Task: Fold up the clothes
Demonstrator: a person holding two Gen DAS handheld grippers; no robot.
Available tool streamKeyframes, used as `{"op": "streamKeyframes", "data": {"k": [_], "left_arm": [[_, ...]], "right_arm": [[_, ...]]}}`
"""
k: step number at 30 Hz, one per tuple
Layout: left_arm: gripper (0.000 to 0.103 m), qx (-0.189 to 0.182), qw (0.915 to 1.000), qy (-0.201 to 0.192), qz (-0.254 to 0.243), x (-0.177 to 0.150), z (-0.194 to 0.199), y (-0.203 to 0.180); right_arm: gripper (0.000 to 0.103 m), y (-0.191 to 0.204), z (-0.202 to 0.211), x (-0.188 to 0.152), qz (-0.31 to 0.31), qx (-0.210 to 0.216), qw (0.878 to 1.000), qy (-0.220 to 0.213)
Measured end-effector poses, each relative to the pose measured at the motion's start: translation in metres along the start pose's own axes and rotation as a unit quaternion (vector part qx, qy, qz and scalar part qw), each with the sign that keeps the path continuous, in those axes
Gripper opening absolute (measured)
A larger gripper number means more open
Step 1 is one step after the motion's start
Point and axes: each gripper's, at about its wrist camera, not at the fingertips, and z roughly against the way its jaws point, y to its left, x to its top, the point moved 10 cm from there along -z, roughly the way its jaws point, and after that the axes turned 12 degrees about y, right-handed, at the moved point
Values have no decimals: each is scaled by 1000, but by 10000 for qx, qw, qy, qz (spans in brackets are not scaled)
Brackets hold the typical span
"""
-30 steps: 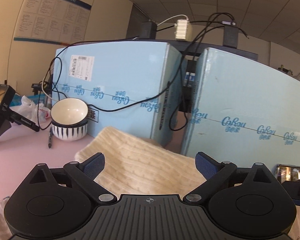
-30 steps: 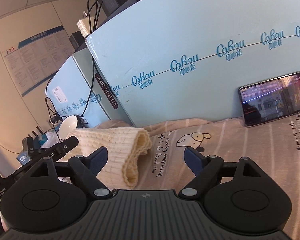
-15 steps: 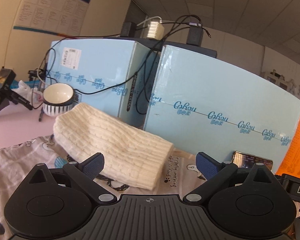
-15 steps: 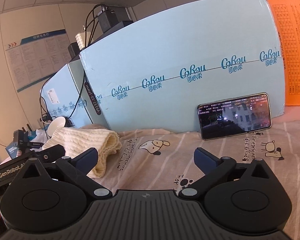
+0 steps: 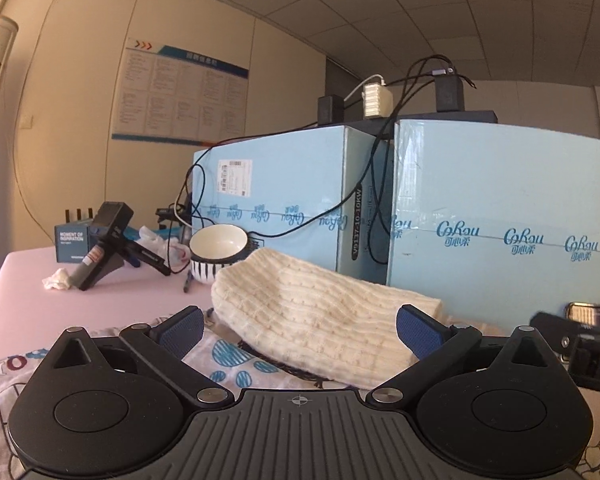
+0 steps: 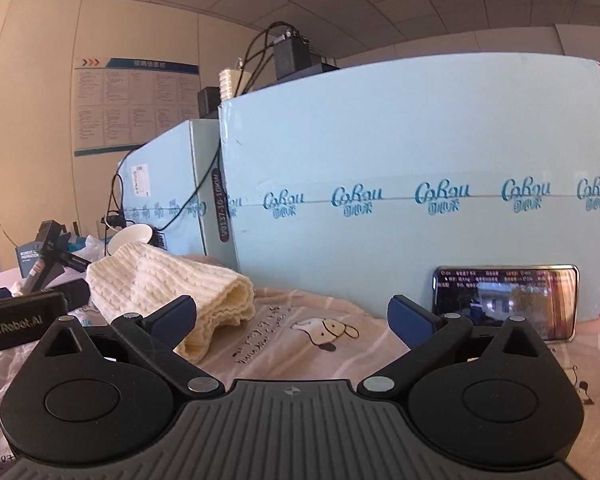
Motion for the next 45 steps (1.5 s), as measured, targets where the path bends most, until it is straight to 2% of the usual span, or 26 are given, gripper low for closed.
{"op": "streamKeyframes", "data": {"k": [7, 19, 45], "left_arm": [[103, 382, 9987, -322, -65, 1, 4, 5], [103, 374, 9992, -165, -4, -2, -2, 7], [103, 369, 9992, -128, 41, -2, -3, 8]], "right_arm": [[103, 15, 2, -3, 494, -203, 9983, -242], [103, 11, 6, -3, 410, -214, 9983, -360], [103, 7, 2, -6, 295, -209, 9991, -225]]}}
